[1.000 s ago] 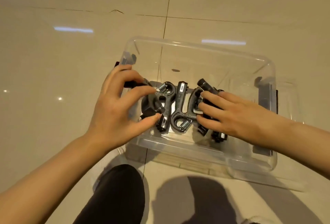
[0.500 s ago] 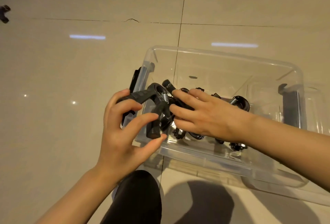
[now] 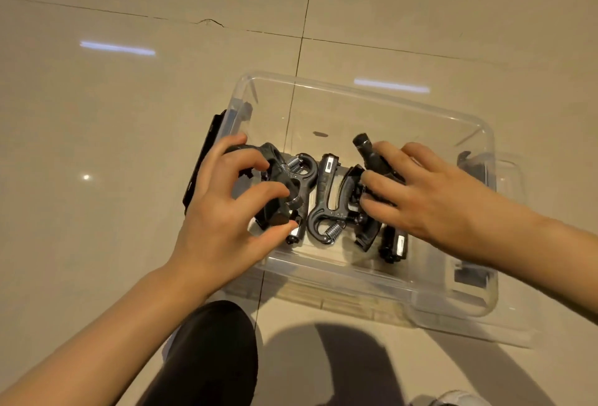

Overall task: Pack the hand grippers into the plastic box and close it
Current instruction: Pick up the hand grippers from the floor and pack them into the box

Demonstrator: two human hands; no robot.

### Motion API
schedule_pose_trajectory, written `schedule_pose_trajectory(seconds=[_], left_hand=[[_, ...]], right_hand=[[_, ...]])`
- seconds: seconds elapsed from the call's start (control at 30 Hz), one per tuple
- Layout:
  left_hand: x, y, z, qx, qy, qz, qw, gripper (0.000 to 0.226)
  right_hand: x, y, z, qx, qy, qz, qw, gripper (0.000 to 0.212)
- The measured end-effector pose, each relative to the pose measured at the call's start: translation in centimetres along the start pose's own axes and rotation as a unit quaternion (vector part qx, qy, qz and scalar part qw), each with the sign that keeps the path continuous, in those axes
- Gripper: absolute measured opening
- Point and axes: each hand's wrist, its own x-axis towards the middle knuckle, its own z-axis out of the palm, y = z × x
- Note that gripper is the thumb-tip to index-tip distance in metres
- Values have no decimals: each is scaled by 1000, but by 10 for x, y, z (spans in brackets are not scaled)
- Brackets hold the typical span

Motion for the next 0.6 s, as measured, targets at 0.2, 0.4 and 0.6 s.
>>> schedule_pose_trajectory(seconds=[0.2,0.4,0.6], left_hand=[[-2,2,0,22,-13,-21,999,27],[-3,2,0,14,-17,-22,1000,30],[-3,2,0,18,-16,-24,999,32]], right_hand=[[3,-27,33,108,-101,-108,983,67],[1,-23,51,158,-230,-80,957,64],[7,-28,55,140,-280,-68,947,61]])
